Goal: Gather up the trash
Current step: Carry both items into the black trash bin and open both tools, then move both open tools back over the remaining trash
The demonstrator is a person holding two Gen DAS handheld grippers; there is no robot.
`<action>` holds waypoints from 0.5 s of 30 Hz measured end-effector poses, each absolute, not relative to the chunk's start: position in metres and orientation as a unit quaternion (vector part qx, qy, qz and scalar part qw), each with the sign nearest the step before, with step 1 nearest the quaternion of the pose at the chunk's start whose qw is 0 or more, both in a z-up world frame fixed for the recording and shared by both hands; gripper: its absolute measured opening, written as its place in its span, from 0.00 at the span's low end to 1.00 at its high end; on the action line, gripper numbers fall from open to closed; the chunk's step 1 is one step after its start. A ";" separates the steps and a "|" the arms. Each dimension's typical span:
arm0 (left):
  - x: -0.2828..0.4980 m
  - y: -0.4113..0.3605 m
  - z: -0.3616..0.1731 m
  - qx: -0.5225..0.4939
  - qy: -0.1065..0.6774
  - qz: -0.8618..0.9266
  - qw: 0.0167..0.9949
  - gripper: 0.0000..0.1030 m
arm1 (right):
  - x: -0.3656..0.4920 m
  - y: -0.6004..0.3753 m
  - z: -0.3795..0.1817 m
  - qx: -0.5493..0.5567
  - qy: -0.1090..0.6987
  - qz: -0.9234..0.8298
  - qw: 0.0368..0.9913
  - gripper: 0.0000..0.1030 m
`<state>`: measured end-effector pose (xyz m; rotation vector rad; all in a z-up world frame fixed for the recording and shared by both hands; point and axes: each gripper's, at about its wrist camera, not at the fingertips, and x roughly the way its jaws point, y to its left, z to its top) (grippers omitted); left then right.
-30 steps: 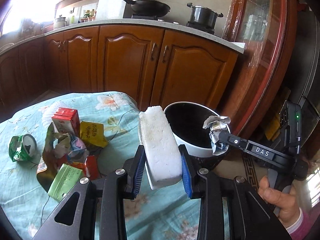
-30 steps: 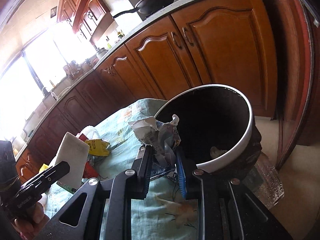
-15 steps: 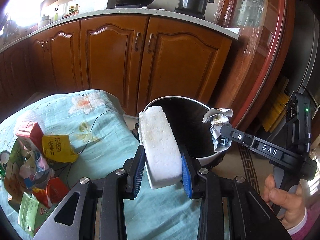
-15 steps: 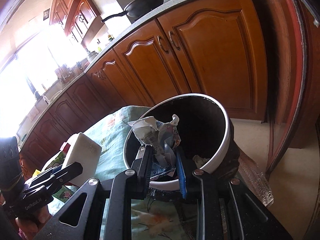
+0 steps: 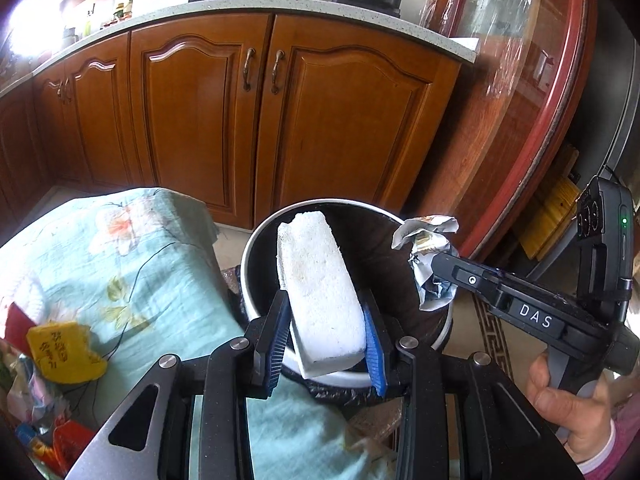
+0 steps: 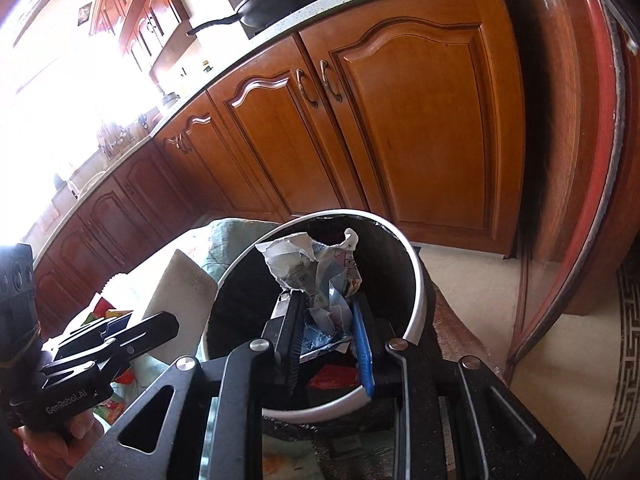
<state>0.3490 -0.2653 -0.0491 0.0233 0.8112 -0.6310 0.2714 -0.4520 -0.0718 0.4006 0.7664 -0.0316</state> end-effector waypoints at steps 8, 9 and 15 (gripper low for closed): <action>0.370 -0.290 -0.060 0.018 0.409 -0.302 0.861 0.57 | 0.280 -0.464 -0.075 0.199 0.378 -0.020 0.904 0.46; 0.371 -0.291 -0.061 0.015 0.408 -0.302 0.861 0.58 | 0.280 -0.465 -0.075 0.201 0.377 -0.020 0.904 0.49; 0.359 -0.277 -0.062 0.002 0.406 -0.294 0.865 0.58 | 0.269 -0.466 -0.076 0.214 0.370 -0.023 0.904 0.55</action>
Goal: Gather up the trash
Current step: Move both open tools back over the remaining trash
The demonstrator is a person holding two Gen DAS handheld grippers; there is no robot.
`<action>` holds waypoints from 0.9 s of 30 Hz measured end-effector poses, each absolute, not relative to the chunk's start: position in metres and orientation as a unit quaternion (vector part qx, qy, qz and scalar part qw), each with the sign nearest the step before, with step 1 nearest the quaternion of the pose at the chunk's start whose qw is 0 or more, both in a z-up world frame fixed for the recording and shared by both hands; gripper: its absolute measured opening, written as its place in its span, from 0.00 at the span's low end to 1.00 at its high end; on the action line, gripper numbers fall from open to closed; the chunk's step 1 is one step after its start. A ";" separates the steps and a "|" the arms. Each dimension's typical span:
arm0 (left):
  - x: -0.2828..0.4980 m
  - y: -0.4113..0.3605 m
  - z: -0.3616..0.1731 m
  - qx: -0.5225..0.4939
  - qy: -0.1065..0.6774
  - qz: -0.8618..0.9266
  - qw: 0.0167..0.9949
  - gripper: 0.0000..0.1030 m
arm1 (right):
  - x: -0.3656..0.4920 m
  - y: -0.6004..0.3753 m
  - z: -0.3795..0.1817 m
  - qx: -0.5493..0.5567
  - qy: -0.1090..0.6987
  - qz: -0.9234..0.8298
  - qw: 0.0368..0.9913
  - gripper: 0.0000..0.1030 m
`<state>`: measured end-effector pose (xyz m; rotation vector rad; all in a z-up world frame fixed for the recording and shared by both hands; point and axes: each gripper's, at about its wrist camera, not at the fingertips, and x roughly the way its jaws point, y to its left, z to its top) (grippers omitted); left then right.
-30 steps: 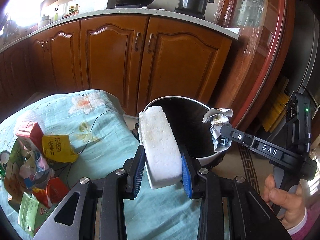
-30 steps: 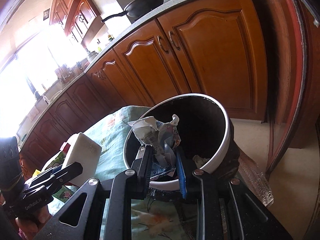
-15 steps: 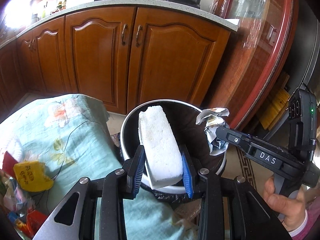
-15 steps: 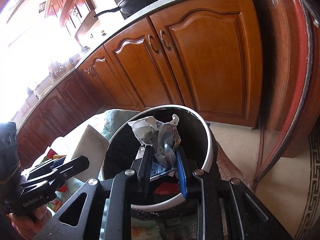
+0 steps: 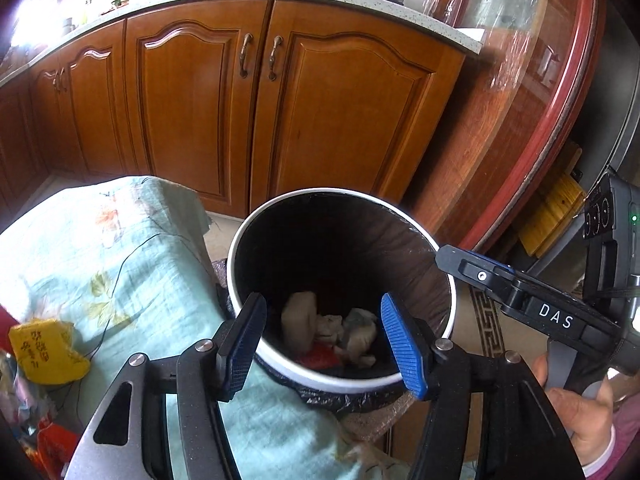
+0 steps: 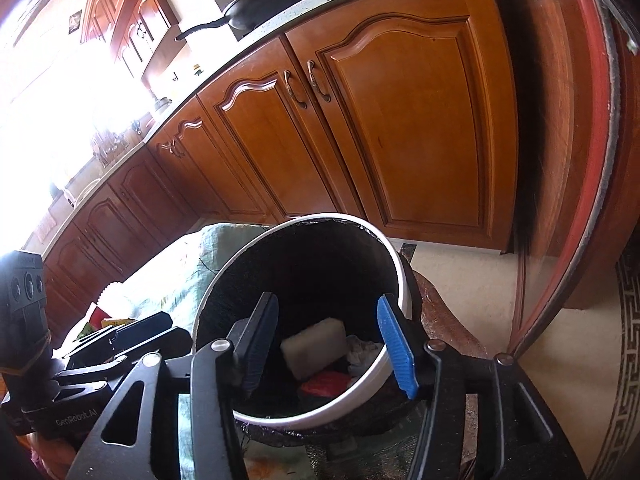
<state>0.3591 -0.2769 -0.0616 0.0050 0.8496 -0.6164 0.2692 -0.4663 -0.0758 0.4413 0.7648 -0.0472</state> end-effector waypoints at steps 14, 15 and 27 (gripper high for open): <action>0.266 -0.188 -0.060 -0.038 0.393 -0.268 0.879 0.58 | 0.232 -0.421 -0.081 0.244 0.360 0.013 0.900 0.68; 0.260 -0.181 -0.060 -0.039 0.392 -0.267 0.879 0.58 | 0.230 -0.416 -0.081 0.245 0.362 0.017 0.899 0.68; 0.187 -0.089 -0.052 -0.084 0.386 -0.224 0.891 0.58 | 0.210 -0.351 -0.094 0.231 0.395 0.070 0.886 0.68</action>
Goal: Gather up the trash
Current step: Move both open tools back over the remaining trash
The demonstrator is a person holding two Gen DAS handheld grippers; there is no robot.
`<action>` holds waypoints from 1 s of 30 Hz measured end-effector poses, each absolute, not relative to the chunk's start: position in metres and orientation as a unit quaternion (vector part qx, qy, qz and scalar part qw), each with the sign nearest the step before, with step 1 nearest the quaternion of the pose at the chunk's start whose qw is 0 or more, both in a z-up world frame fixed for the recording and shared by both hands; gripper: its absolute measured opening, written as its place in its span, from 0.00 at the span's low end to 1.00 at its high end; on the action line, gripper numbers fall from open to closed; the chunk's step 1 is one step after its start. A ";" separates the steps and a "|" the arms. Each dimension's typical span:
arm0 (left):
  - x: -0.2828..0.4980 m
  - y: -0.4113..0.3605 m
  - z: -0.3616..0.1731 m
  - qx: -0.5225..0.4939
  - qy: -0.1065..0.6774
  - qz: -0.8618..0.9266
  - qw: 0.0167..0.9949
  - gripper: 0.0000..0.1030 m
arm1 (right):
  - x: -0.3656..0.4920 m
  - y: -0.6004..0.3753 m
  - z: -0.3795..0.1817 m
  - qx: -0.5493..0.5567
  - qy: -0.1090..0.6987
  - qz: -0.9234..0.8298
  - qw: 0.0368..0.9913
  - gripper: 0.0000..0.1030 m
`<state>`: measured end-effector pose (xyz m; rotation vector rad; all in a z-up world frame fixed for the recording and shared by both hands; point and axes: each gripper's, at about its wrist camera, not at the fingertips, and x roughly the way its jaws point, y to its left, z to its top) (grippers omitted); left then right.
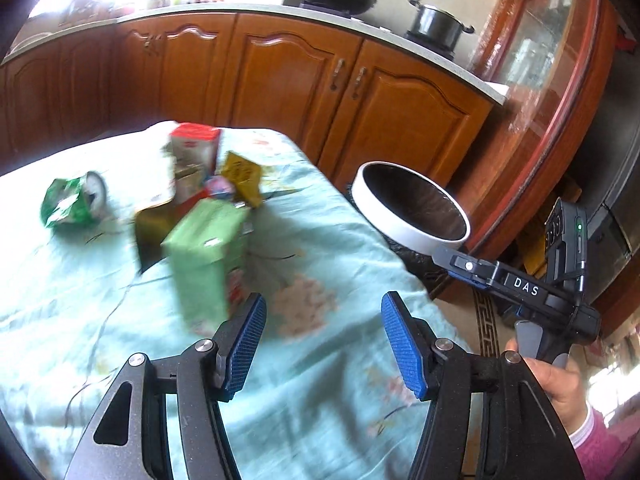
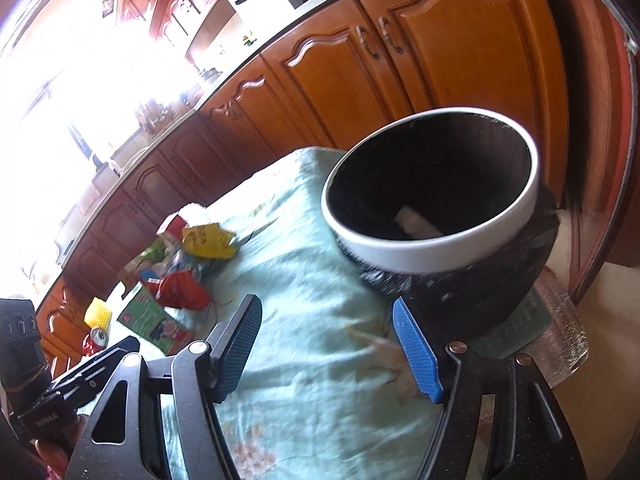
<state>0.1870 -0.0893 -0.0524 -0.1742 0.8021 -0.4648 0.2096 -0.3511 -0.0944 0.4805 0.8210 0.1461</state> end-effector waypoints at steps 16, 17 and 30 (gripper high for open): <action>0.152 0.014 -0.054 -0.142 0.377 -0.102 0.909 0.58 | 0.202 -0.249 -0.100 0.180 0.419 0.189 0.870 0.68; 0.155 0.017 -0.056 -0.143 0.379 -0.094 0.909 0.58 | 0.203 -0.244 -0.100 0.176 0.419 0.196 0.869 0.69; 0.202 0.048 -0.062 -0.140 0.388 -0.037 0.910 0.58 | 0.232 -0.171 -0.095 0.126 0.409 0.255 0.867 0.78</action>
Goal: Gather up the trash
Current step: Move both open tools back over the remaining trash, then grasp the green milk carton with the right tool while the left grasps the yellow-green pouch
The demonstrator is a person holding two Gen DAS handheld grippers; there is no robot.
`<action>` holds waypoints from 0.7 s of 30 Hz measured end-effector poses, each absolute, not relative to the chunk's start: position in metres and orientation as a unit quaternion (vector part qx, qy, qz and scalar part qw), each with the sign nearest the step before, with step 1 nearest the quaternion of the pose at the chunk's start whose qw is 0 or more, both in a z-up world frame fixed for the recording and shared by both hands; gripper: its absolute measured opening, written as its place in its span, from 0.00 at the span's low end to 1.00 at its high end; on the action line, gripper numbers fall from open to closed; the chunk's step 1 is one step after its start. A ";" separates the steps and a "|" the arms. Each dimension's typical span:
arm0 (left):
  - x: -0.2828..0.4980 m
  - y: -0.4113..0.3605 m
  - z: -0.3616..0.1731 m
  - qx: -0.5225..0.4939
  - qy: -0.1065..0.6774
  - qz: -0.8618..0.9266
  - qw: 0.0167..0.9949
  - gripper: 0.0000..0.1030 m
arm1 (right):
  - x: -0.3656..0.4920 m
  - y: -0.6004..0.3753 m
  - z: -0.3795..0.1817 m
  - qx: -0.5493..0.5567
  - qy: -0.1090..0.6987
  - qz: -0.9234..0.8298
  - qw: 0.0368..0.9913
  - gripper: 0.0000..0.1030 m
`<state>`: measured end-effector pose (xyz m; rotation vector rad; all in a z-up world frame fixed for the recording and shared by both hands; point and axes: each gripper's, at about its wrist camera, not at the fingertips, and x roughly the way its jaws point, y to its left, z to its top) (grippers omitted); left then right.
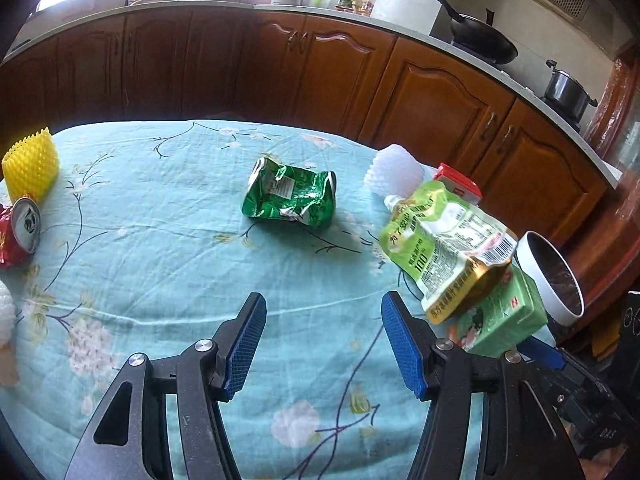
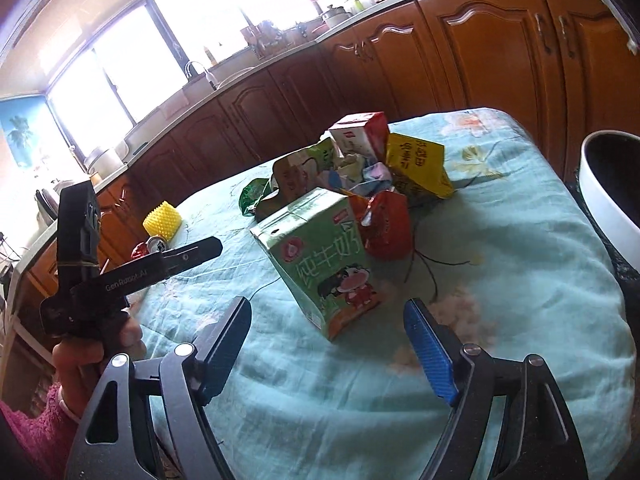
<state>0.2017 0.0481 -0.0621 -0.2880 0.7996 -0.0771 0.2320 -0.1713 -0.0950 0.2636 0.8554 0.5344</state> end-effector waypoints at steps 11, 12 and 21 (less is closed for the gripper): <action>0.223 0.039 -0.056 -0.150 0.380 -0.081 0.909 0.62 | 0.254 -0.152 -0.101 0.094 0.399 0.235 0.882 0.58; 0.223 0.037 -0.055 -0.150 0.378 -0.085 0.910 0.62 | 0.255 -0.156 -0.101 0.100 0.399 0.234 0.881 0.58; 0.222 0.004 -0.045 -0.141 0.361 -0.146 0.910 0.77 | 0.236 -0.209 -0.086 0.144 0.380 0.216 0.888 0.57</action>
